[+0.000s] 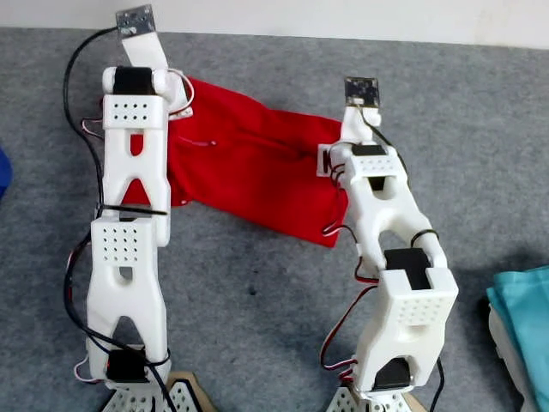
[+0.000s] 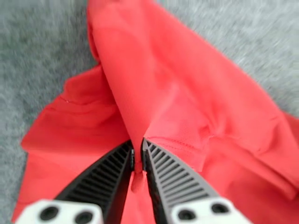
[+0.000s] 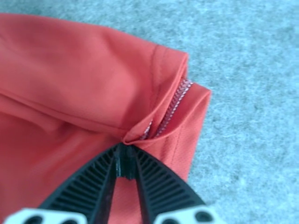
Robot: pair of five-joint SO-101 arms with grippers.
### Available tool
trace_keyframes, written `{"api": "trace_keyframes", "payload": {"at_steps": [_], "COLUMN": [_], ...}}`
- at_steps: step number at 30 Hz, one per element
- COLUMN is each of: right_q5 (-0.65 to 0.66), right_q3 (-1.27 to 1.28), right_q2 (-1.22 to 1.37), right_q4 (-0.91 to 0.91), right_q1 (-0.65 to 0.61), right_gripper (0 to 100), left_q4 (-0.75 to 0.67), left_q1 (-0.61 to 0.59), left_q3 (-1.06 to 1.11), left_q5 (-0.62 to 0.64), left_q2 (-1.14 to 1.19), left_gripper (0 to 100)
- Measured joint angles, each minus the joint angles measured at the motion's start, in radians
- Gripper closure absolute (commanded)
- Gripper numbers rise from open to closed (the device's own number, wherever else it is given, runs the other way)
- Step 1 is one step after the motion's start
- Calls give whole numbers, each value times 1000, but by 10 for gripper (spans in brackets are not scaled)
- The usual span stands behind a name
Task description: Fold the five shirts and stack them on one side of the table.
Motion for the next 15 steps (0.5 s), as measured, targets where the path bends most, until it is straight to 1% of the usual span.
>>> {"api": "trace_keyframes", "payload": {"at_steps": [3,5,10,15], "right_q5": [0,0,0,0], "right_q3": [0,0,0,0], "right_q2": [0,0,0,28], "right_q4": [0,0,-3,-46], "right_q1": [-2,-2,-2,-2], "right_gripper": [880,843,843,843], "left_q4": [0,0,0,0], "left_q1": [0,0,0,-12], "left_q3": [-35,-54,-61,-61], "left_q5": [-2,-2,-2,-2], "left_q2": [0,0,0,0], "left_gripper": [993,993,993,993]}}
